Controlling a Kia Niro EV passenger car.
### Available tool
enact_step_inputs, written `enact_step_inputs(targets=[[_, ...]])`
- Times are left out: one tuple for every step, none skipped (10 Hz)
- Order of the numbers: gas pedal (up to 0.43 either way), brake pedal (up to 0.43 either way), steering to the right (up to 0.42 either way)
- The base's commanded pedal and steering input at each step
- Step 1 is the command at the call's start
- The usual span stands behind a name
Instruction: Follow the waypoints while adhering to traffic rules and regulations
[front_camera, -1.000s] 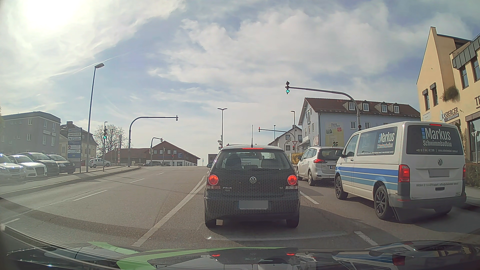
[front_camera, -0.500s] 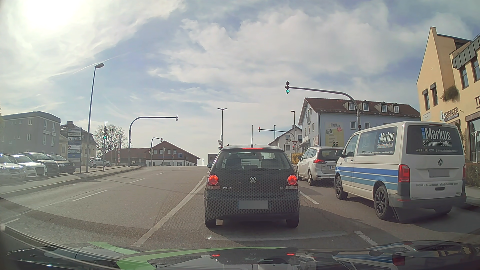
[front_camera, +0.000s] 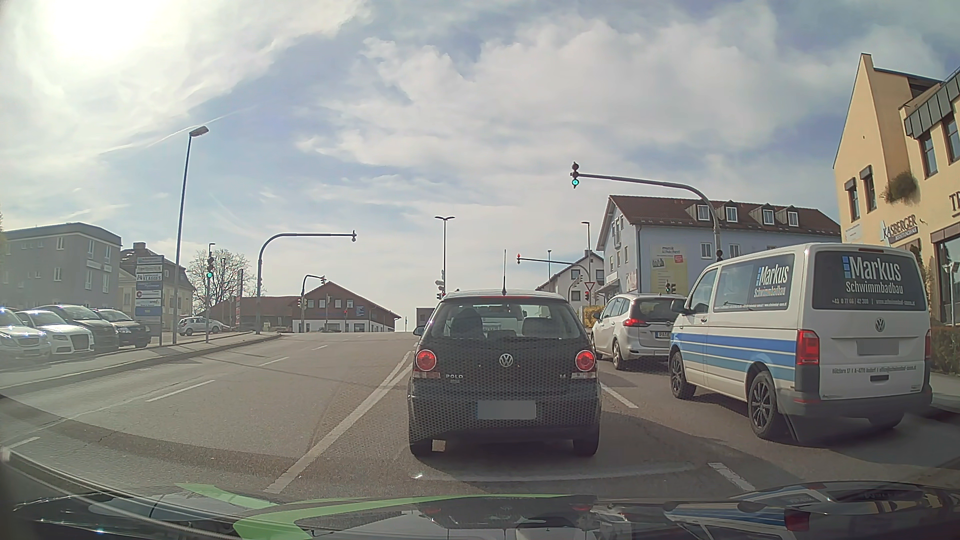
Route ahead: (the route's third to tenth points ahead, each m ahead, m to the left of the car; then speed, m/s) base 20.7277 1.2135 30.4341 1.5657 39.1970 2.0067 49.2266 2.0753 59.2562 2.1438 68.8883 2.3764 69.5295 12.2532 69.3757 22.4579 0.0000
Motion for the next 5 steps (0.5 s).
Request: enact_step_inputs(targets=[[0.0,0.36,-0.032],[0.0,0.36,-0.032],[0.0,0.36,-0.032],[0.0,0.354,-0.032],[0.0,0.354,-0.032]])
